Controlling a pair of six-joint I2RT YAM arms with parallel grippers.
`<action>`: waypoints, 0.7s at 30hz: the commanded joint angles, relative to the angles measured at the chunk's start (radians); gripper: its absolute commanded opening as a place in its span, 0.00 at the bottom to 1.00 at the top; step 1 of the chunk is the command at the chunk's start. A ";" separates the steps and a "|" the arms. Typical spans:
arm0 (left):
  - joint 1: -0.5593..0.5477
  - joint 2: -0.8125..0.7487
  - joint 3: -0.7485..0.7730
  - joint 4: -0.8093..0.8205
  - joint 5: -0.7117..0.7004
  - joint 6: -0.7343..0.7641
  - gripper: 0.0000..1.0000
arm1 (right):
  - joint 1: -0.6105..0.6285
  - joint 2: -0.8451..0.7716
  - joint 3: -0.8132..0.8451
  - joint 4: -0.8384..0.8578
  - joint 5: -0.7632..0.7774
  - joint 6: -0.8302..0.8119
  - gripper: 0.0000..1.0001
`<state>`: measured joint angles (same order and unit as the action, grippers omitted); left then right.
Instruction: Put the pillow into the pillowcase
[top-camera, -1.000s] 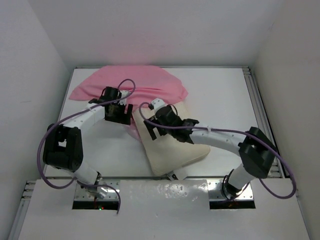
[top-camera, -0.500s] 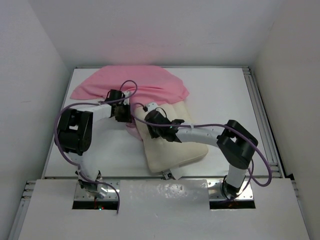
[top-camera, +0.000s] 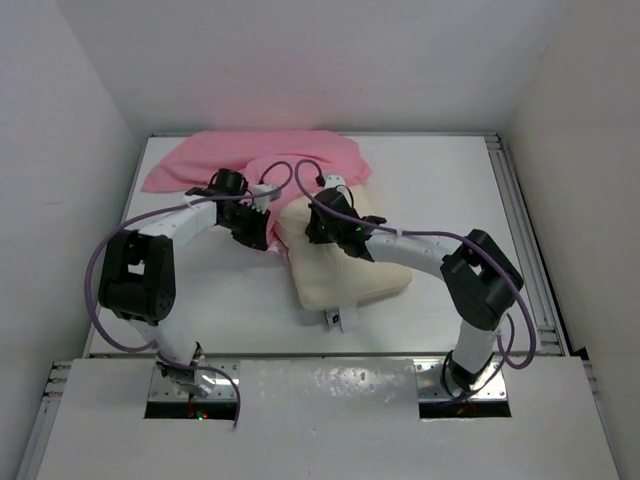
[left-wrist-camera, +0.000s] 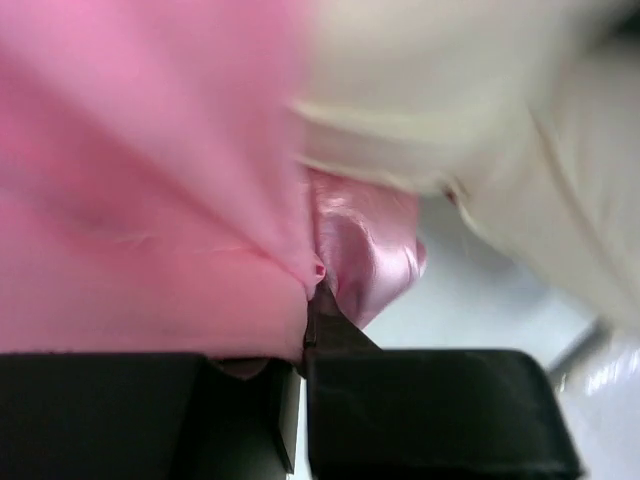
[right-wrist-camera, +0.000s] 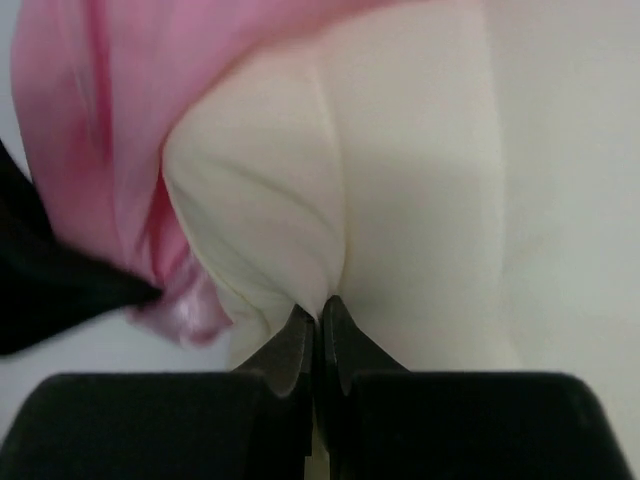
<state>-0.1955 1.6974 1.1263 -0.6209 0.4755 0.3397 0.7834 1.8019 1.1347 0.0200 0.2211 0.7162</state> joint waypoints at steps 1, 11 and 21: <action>-0.047 -0.062 0.018 -0.342 0.126 0.277 0.00 | -0.019 -0.010 0.114 0.149 0.161 0.104 0.00; -0.085 -0.042 0.200 -0.494 0.074 0.447 0.46 | -0.010 -0.019 0.001 0.098 0.017 0.108 0.36; -0.136 0.033 0.578 -0.209 -0.106 0.173 0.70 | -0.159 -0.367 -0.246 -0.045 0.069 0.137 0.88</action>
<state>-0.2874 1.6974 1.7222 -1.0767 0.5034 0.6605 0.6643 1.5288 0.9070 0.0566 0.2214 0.8177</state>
